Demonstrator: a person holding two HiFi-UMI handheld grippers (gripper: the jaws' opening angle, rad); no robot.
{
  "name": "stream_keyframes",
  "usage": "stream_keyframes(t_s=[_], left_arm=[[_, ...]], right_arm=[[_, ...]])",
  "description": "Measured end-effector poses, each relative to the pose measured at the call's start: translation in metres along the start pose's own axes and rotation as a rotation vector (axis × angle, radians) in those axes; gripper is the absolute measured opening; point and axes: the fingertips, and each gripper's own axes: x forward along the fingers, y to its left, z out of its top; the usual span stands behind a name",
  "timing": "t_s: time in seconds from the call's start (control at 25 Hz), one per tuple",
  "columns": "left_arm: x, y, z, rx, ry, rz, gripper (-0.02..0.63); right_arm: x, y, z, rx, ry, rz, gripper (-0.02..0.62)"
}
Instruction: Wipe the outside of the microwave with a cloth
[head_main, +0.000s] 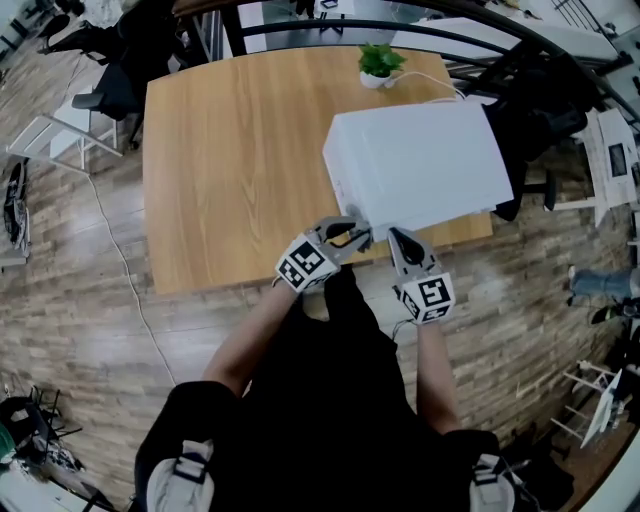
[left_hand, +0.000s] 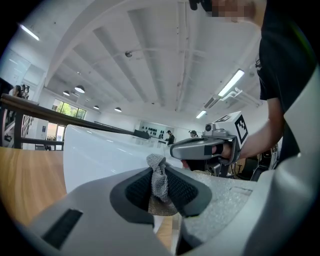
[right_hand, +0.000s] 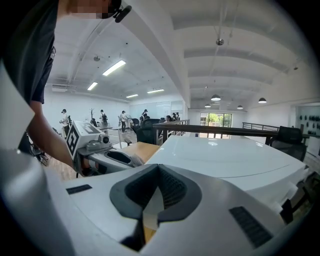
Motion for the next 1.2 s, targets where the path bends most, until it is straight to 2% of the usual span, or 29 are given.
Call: stream_keyframes(t_s=[0.24,0.44,0.72,0.88,1.04,1.2], left_arm=[[-0.003,0.002,0.000,0.033,-0.002,-0.004,0.066],[-0.004,0.002,0.000,0.038,-0.007,0.000,0.066],[-0.005,0.009,-0.003,-0.039,-0.031,-0.046,0.066],[-0.004,0.020,-0.009,-0.019,-0.006,-0.050,0.066],[-0.002,0.032,-0.009,0.005,0.006,-0.029,0.066],[-0.001,0.043,-0.009,0.004,0.013,-0.003,0.066]], right_arm=[[0.003,0.003,0.001,-0.042,0.013,0.003,-0.002],[0.003,0.003,0.001,-0.004,-0.002,0.005,-0.002],[0.003,0.001,-0.001,0.022,-0.006,0.008,-0.002],[0.003,0.001,0.000,0.025,-0.014,0.006,-0.002],[0.003,0.002,-0.001,0.034,0.005,0.004,-0.002],[0.001,0.000,-0.003,0.076,-0.018,0.014,-0.002]])
